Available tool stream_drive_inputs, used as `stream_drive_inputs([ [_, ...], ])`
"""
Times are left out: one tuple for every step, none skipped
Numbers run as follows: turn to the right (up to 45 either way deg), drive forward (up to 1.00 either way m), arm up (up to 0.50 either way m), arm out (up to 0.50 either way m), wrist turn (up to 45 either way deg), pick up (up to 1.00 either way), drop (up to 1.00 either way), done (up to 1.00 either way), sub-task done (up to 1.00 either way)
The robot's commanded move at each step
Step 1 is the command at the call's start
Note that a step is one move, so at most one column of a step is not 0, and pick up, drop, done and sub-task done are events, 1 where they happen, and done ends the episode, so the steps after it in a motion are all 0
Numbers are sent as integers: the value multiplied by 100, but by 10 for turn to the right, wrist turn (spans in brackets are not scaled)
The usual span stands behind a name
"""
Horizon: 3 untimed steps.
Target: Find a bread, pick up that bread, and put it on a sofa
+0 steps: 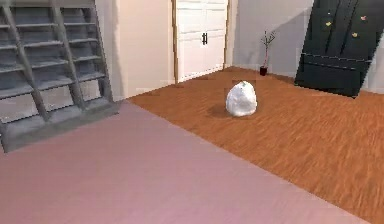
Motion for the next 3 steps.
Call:
stream_drive_inputs([
  [390,0,0,0,0,0,0,0,0],
  [0,85,0,0,0,0,0,0,0],
  [180,0,0,0,0,0,0,0,0],
])
